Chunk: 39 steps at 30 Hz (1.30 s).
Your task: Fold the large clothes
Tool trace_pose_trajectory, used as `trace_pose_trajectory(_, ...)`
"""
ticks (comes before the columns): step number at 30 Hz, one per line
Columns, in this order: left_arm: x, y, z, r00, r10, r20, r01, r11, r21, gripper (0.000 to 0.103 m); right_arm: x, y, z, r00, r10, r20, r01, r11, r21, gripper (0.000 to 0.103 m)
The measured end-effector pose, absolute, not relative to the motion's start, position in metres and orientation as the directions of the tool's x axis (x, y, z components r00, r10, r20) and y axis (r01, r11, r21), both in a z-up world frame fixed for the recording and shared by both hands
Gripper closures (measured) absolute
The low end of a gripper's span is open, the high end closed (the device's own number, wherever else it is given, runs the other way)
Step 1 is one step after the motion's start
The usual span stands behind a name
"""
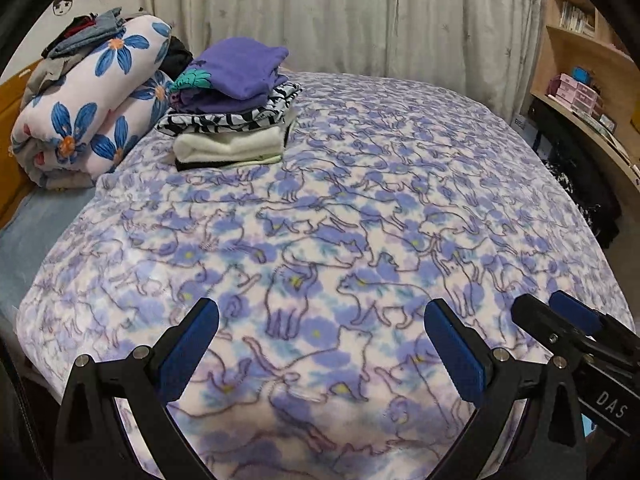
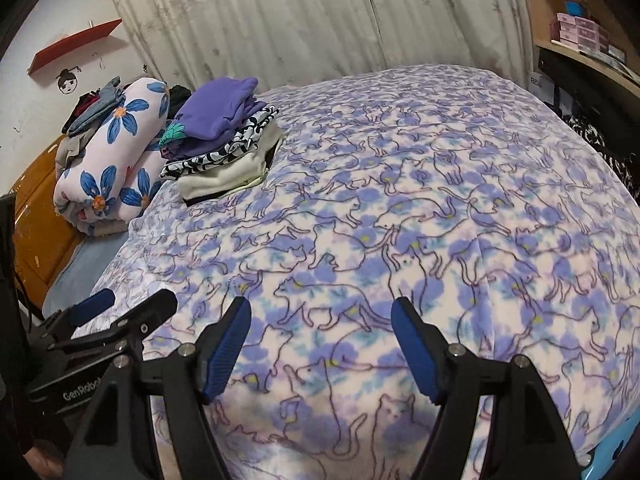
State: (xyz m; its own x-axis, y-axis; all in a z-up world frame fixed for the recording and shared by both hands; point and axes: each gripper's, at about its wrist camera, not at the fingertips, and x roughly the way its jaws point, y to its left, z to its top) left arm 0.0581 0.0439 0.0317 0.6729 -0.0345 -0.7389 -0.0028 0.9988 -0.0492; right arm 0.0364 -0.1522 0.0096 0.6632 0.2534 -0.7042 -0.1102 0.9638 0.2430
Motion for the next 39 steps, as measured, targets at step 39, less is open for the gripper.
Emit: trace_pose_trajectory(39, 0.054, 0.029, 0.020, 0.634, -0.031, -0.773, 0.015, 1.000, -0.027, 0.001, 0.021, -0.165, 0.004, 0.669, 0.230, -0.707, -0.064, 0.965, 0.254, 0.029)
